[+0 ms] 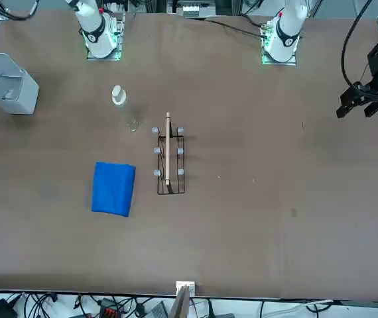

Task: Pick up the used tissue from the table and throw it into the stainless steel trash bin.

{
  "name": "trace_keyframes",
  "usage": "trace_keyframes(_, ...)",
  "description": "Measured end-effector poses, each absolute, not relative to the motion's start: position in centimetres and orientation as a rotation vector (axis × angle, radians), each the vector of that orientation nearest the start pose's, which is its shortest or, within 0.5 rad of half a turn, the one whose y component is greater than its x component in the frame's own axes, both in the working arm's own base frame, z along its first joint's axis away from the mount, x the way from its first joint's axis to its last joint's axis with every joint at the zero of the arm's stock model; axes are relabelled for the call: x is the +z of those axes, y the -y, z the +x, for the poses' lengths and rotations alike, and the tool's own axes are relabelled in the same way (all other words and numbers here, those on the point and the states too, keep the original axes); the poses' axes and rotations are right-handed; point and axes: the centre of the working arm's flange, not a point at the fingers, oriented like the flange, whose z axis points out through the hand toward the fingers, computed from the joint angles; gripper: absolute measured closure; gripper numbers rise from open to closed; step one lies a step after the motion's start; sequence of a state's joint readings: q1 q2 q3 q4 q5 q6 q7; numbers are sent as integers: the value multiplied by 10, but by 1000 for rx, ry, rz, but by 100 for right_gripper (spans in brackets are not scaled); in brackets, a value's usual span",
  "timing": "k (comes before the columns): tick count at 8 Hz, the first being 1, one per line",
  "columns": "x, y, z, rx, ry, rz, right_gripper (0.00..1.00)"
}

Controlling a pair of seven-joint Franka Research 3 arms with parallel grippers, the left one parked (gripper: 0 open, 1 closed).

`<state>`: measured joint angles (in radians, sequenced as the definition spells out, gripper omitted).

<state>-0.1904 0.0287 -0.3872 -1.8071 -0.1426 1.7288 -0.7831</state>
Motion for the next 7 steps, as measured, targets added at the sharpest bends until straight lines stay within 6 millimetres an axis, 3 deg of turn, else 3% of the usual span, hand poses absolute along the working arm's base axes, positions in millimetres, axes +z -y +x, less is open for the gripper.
trace_keyframes(1,552,286,486,167,396,-3139,0)
trace_keyframes(3,600,221,523,16,422,-3144,0)
trace_keyframes(5,627,148,547,-45,352,-3161,0)
trace_keyframes(7,645,81,556,-77,159,-3135,0)
